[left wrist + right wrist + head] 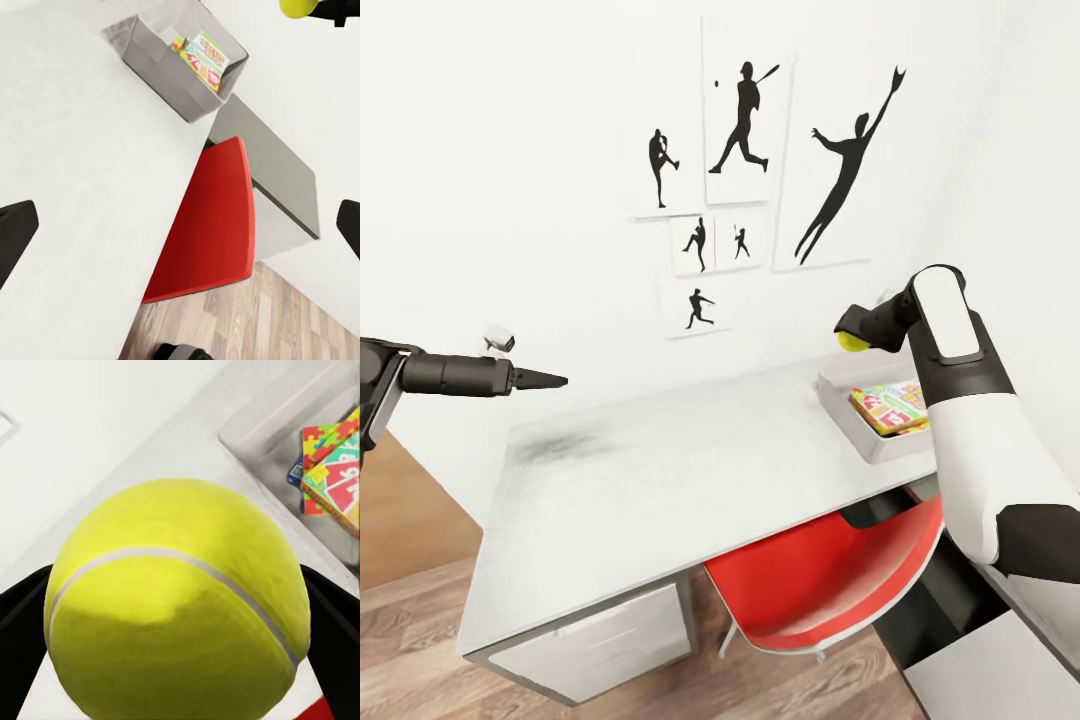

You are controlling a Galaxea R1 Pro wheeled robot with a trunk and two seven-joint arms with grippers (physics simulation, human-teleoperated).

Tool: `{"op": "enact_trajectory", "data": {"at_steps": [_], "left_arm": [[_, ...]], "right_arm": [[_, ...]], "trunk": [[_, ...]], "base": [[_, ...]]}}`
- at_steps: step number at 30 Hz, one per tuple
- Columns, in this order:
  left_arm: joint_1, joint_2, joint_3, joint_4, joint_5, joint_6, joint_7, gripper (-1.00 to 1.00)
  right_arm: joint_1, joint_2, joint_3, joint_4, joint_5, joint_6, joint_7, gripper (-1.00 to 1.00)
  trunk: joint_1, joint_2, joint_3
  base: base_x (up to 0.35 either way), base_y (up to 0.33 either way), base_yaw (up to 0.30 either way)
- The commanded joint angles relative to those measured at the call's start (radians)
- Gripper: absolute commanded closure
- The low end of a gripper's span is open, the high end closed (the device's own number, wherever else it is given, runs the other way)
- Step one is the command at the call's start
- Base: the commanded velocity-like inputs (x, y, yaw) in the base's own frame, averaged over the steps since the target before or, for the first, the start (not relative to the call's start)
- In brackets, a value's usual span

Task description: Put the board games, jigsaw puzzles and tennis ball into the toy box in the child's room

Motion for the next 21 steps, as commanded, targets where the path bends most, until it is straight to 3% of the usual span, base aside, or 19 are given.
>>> {"op": "enact_trajectory", "data": {"at_steps": [1, 10, 21], "left_arm": [[-0.001, 0.001, -0.004, 0.000, 0.005, 0.011, 0.000, -1.00], [-0.001, 0.002, -0.004, 0.000, 0.007, 0.011, 0.000, -1.00], [-0.001, 0.002, -0.002, 0.000, 0.007, 0.011, 0.000, -1.00]], "right_arm": [[-0.001, -0.001, 0.003, 0.000, -0.009, 0.003, -0.010, 1.00], [-0.001, -0.001, 0.004, -0.001, -0.009, 0.003, -0.010, 1.00], [-0.001, -0.001, 0.002, -0.003, -0.009, 0.003, -0.010, 1.00]], "trunk": [[0.001, -0.002, -0.002], [0.001, -0.002, -0.002], [0.001, -0.002, -0.002]], "base": [[0.119, -0.239, 0.000], [0.101, -0.202, 0.000], [0.116, -0.097, 0.000]]}}
